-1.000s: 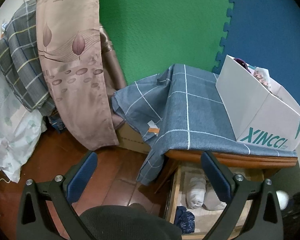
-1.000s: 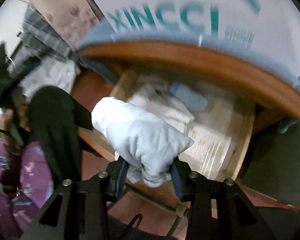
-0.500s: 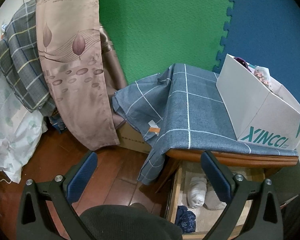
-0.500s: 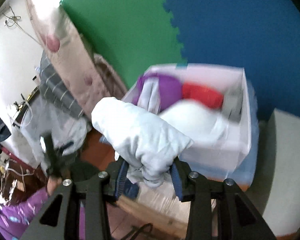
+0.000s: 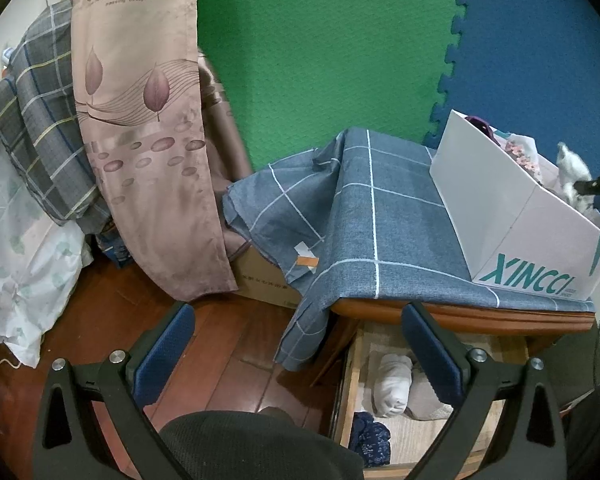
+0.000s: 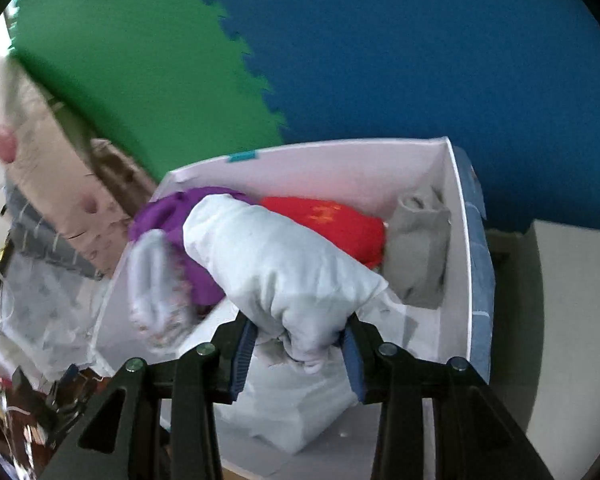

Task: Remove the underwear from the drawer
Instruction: 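Carry the light blue underwear into the white box and open the right gripper, then withdraw the right gripper and reach the left gripper into the drawer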

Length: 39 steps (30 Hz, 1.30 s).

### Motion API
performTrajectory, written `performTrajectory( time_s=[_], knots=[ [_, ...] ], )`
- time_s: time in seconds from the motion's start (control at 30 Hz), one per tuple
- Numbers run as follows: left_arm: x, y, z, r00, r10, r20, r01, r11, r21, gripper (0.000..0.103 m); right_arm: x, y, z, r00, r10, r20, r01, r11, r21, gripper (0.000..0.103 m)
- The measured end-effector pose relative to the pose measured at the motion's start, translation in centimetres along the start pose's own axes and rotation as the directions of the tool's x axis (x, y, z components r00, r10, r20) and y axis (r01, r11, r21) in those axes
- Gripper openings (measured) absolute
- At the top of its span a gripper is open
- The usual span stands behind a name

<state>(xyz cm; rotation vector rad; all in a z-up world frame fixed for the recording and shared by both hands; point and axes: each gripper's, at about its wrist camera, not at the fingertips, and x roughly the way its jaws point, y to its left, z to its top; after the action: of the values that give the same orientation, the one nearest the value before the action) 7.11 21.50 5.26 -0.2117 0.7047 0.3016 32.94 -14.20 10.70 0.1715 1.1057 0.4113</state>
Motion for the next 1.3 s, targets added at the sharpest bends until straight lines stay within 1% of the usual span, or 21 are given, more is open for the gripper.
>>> performTrajectory(
  time_s=[0.13,0.27,0.37,0.47,0.53,0.57,0.7,0.77,0.8,0.87,0.9,0.93,0.97,1.0,1.07,1.1,1.17,1.23,1.3],
  knots=[
    [0.0,-0.2,0.1,1.0,0.0,0.0,0.0,1.0,0.011,0.102,1.6,-0.4,-0.2,0.999,-0.046,-0.029,0.046,0.999,-0.004,0.04],
    [0.0,-0.4,0.2,1.0,0.004,0.004,-0.004,1.0,0.022,0.102,2.2,0.3,0.0,0.994,-0.105,-0.036,0.104,0.994,-0.026,0.042],
    [0.1,-0.5,0.2,1.0,0.005,0.005,-0.005,1.0,0.025,0.102,2.3,0.8,-0.1,0.992,-0.126,-0.029,0.126,0.992,-0.03,0.044],
    [0.1,-0.5,0.2,1.0,0.004,0.005,-0.005,1.0,0.023,0.102,2.2,1.3,-0.1,0.99,-0.141,-0.014,0.141,0.99,-0.031,0.047],
    [0.2,-0.5,0.2,1.0,0.005,0.006,-0.006,1.0,0.026,0.102,1.6,1.0,-0.2,0.986,-0.165,-0.006,0.165,0.986,-0.032,0.054],
    [0.2,-0.5,0.2,1.0,0.007,0.006,-0.007,1.0,0.026,0.102,1.4,0.9,-0.2,0.984,-0.179,0.001,0.179,0.983,-0.03,0.054],
    [0.2,-0.5,0.2,1.0,0.009,0.007,-0.009,1.0,0.028,0.102,0.0,0.1,-0.3,0.983,-0.175,0.047,0.175,0.985,-0.002,0.055],
    [0.1,-0.5,0.2,1.0,0.009,0.007,-0.009,1.0,0.028,0.102,-2.0,-0.3,-0.9,0.985,-0.117,0.125,0.116,0.993,0.021,0.054],
    [0.1,-0.5,0.2,1.0,0.01,0.008,-0.01,1.0,0.03,0.102,-2.9,-0.4,-1.3,0.982,-0.092,0.162,0.089,0.996,0.023,0.054],
    [0.2,-0.5,0.2,1.0,0.011,0.008,-0.012,0.999,0.031,0.102,-5.2,-0.6,-3.0,0.968,-0.021,0.25,0.019,1.0,0.011,0.055],
    [0.2,-0.5,0.2,1.0,0.011,0.007,-0.011,0.999,0.031,0.102,-6.8,-0.8,-4.7,0.951,0.023,0.31,-0.022,1.0,-0.009,0.055],
    [0.1,-0.5,0.1,1.0,0.011,0.007,-0.012,0.999,0.03,0.102,-7.9,-1.0,-6.2,0.937,0.041,0.348,-0.034,0.999,-0.027,0.056],
    [0.1,-0.5,0.1,1.0,0.012,0.008,-0.012,0.999,0.029,0.102,-8.8,-1.3,-7.8,0.926,0.041,0.376,-0.027,0.999,-0.043,0.056],
    [0.1,-0.5,0.1,1.0,0.013,0.009,-0.013,0.999,0.029,0.102,-9.4,-1.6,-9.2,0.919,0.031,0.392,-0.01,0.999,-0.054,0.056],
    [0.1,-0.6,0.1,1.0,0.013,0.007,-0.013,1.0,0.029,0.102,-10.3,-2.8,-12.8,0.908,-0.042,0.418,0.076,0.995,-0.065,0.056],
    [0.1,-0.6,0.1,1.0,0.014,0.007,-0.014,0.999,0.029,0.102,-10.5,-3.7,-14.4,0.906,-0.076,0.416,0.112,0.992,-0.062,0.056],
    [0.1,-0.6,0.1,1.0,0.02,0.004,-0.02,0.999,0.035,0.102,-10.3,-5.8,-16.7,0.914,-0.134,0.383,0.165,0.985,-0.049,0.057],
    [0.1,-0.6,0.1,1.0,0.026,0.002,-0.026,0.999,0.044,0.102,-9.7,-7.5,-18.3,0.91,-0.221,0.35,0.246,0.969,-0.027,0.057],
    [0.1,-0.8,0.0,0.999,0.037,-0.001,-0.037,0.997,0.067,0.102,-8.6,-9.4,-20.0,0.912,-0.277,0.302,0.29,0.957,0.0,0.057]
  ],
)
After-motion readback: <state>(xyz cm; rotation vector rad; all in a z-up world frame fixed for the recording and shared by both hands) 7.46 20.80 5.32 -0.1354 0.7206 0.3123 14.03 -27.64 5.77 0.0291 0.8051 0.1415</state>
